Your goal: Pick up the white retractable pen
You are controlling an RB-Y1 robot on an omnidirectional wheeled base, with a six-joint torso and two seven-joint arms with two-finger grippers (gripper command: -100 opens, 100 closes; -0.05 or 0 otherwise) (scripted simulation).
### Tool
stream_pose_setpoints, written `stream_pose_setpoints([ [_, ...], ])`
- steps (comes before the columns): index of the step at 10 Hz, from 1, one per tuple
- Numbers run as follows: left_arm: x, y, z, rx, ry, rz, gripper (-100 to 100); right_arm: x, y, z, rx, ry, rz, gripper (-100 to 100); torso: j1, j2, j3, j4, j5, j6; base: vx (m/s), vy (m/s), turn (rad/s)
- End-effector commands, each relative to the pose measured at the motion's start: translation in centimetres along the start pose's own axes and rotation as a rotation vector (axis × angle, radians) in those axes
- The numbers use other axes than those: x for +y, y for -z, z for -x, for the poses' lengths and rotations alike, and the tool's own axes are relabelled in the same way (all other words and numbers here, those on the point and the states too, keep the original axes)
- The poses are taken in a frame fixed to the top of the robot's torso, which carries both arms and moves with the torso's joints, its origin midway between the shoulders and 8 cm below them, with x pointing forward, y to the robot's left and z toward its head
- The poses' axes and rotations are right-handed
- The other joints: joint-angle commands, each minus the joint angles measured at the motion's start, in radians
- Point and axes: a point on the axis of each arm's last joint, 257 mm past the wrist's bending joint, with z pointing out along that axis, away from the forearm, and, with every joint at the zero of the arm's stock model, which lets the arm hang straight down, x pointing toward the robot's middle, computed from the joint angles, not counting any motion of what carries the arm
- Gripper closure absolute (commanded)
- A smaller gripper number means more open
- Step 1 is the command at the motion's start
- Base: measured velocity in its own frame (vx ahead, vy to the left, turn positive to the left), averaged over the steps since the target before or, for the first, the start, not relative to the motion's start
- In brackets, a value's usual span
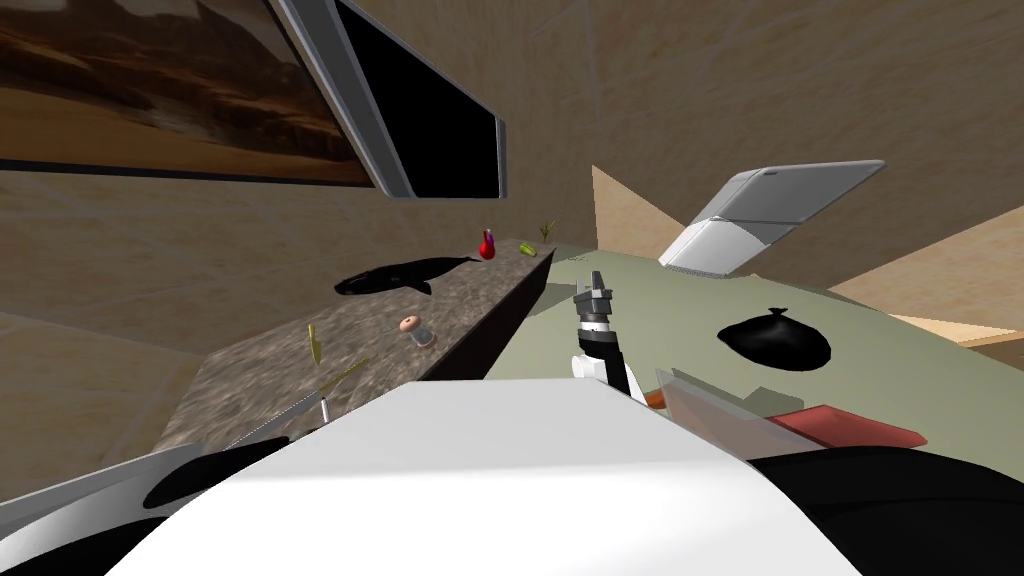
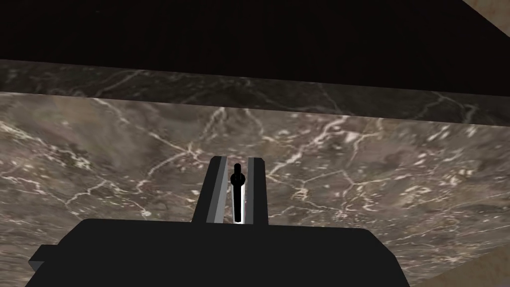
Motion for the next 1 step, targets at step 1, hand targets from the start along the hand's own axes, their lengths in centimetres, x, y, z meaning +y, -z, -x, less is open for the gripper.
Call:
stream_pose_setpoints([
  [1,0.00,0.00,0.00,0.000,0.000,0.000,0,0.00,0.00,0.00,0.000,0.000,0.000,0,0.000,0.000,0.000,0.000,0.000,0.000,0.000,0.000,0.000],
])
